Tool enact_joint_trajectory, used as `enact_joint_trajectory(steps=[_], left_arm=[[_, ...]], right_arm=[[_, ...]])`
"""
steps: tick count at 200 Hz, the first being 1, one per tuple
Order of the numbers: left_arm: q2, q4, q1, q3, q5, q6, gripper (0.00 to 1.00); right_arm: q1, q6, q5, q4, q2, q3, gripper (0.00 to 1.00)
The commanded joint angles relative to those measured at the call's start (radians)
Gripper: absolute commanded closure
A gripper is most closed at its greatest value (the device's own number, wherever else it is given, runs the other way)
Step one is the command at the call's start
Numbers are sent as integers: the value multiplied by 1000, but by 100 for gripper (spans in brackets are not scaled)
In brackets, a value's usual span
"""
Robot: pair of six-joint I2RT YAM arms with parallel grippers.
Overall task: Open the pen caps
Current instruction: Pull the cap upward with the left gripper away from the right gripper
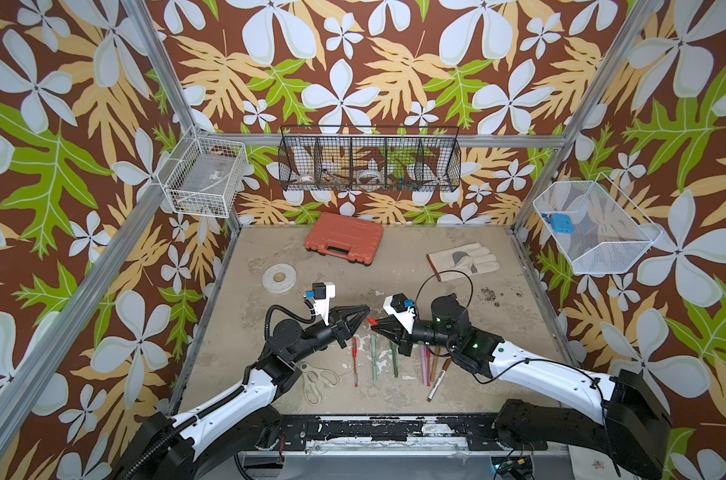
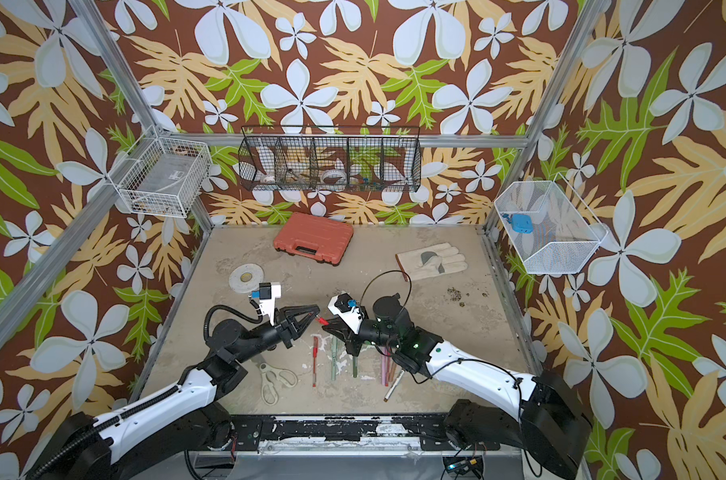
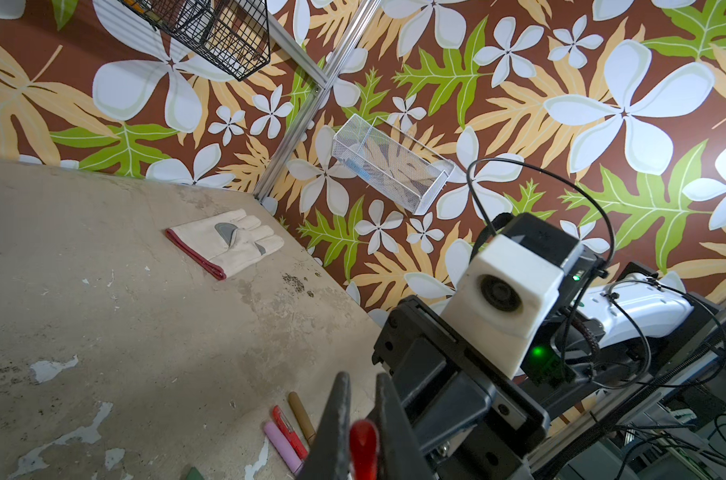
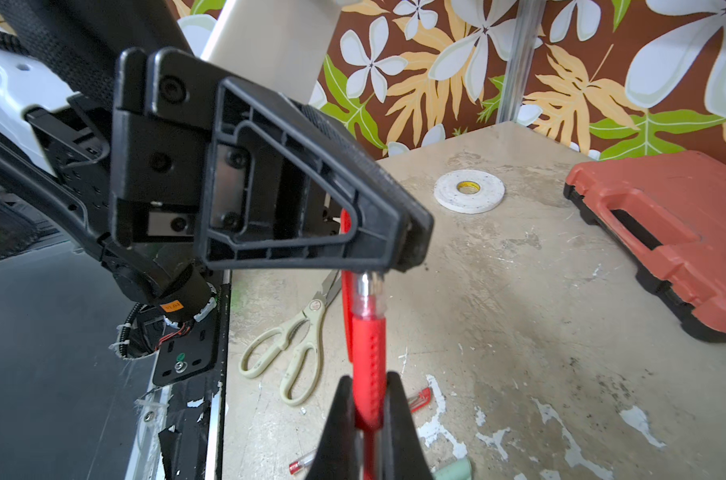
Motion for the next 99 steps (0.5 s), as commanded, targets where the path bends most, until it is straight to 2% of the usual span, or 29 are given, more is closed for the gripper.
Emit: enact_joint_trajectory(steps=[1, 23, 45, 60, 80, 99], left_arm=[[-1, 113, 14, -3, -89, 11, 100], [5, 136, 18, -7, -71, 1, 100], [5, 151, 22, -12, -68, -12, 100], [-5, 132, 25, -13, -94, -14, 100], [-20, 105, 29, -16, -131, -17, 100], [-32, 93, 32, -22, -154, -19, 100]], right_arm=[[-9, 29, -135, -66, 13, 1, 100], [-17, 31, -205, -64, 37, 10, 100], [-18, 29, -193, -75, 52, 17, 100], [-9, 19, -84, -102, 44, 22, 100], [61, -25, 193, -141, 31, 30, 100], [130, -48, 366, -150, 36, 39, 100]])
